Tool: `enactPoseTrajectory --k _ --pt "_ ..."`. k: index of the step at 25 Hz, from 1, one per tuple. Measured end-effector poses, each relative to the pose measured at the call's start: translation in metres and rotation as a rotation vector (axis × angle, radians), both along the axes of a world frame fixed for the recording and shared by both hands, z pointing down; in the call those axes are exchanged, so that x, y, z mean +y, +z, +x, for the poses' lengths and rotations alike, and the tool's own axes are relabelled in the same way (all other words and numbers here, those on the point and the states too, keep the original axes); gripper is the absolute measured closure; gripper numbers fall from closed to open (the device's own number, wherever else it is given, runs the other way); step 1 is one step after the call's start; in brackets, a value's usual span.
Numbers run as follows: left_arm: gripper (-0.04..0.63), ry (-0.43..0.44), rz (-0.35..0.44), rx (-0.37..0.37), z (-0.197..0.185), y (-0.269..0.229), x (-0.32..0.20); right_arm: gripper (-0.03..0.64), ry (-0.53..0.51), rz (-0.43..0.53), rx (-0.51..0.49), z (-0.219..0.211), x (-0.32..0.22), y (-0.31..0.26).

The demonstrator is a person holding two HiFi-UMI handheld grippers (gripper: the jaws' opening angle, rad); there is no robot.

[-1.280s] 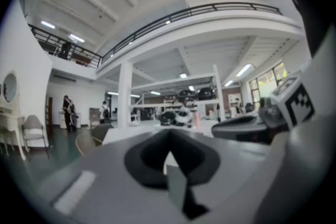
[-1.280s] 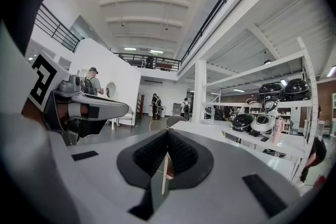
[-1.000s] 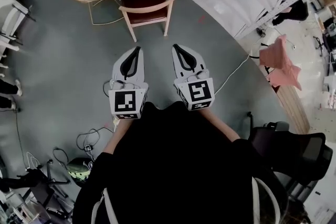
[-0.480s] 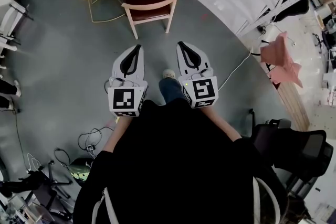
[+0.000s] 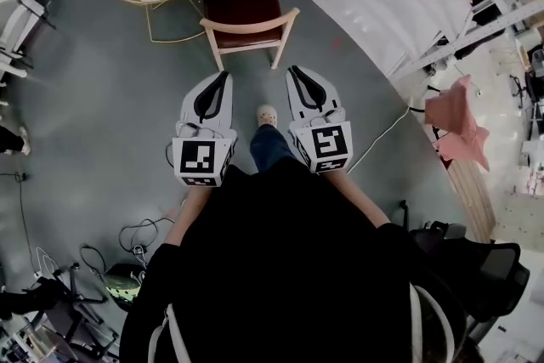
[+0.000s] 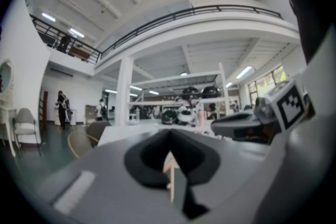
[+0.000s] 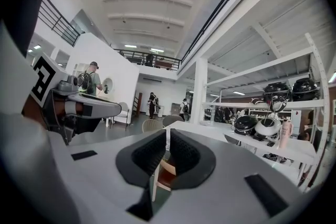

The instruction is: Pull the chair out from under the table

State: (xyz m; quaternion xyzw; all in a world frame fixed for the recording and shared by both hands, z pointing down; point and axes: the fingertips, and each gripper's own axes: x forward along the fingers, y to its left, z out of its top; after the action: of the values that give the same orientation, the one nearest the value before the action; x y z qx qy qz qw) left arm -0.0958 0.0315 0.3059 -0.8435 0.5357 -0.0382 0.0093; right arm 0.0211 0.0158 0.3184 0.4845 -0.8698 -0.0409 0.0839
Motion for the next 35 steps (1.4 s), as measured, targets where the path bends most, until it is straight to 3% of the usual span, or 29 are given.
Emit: enactPoseTrajectory --k 7,10,17,28,31,35 --pt "0.583 -0.003 -0.067 0.006 0.005 0.016 -0.111 0.594 -0.11 -0.04 0.038 0.001 -0.111 0.016" --pt "0.508 -0.008 -0.122 -0.002 0.009 0.028 -0.156 0.594 -0.158 -0.078 0.053 0.006 -0.159 0.025" --pt "0.474 -0.036 -0.217 -0.032 0.005 0.055 -0.235 0.592 -0.251 -0.147 0.079 0.002 -0.24 0.05" --pt "0.433 0.0 -0.331 -0.102 -0.003 0.1 -0.283 0.588 -0.348 -0.254 0.19 -0.002 -0.287 0.099" --pt "0.425 0.032 -0.361 -0.126 -0.003 0.114 -0.287 0.525 -0.356 -0.286 0.213 -0.002 -0.29 0.111" --pt "0.408 0.103 -0.394 -0.192 -0.001 0.135 -0.288 0.509 -0.361 -0.307 0.245 -0.004 -0.29 0.126"
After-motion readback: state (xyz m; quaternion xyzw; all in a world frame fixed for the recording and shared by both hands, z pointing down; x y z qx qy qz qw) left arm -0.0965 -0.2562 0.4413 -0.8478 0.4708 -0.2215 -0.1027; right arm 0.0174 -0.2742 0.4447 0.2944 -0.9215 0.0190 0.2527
